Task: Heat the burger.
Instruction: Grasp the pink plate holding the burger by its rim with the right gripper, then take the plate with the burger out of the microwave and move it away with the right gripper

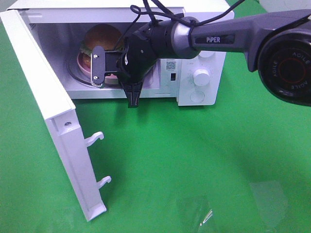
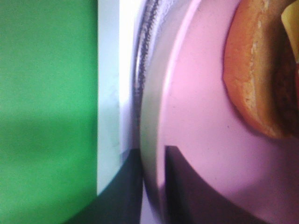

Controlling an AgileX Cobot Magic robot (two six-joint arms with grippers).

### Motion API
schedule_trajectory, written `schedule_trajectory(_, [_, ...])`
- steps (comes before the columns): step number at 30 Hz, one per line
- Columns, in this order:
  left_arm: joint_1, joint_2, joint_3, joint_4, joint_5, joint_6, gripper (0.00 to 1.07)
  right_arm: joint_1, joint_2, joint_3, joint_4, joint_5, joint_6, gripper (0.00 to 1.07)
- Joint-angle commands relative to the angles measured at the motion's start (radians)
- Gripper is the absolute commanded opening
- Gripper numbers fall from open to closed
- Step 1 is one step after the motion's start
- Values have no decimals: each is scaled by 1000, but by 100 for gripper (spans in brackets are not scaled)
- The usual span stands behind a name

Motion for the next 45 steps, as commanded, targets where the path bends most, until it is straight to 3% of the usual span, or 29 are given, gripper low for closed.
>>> schedule_trajectory(1, [1,-19,3,-1,-1,-2,93,1,-25,-11,41,-52,22,0])
schedule_trajectory(15, [1,-19,3,-1,-1,-2,93,11,-78,-10,116,42,1,0])
schedule_trajectory(26, [1,-19,3,-1,-1,-2,93,13,-163,26,219,170,-265,0])
schedule_trajectory(27, [1,-19,3,-1,-1,-2,93,9,-202,86,219,135,-327,0])
schedule_trajectory(32, [1,-19,3,-1,-1,-2,93,7,-241,146,219,81,-353,0])
schedule_trajectory(34, [1,-19,3,-1,-1,-2,93,-2,-289,228,220,21,-377,0])
schedule_trajectory(45, [1,-19,3,-1,-1,-2,93,-2,-397,452,220,-120,-474,0])
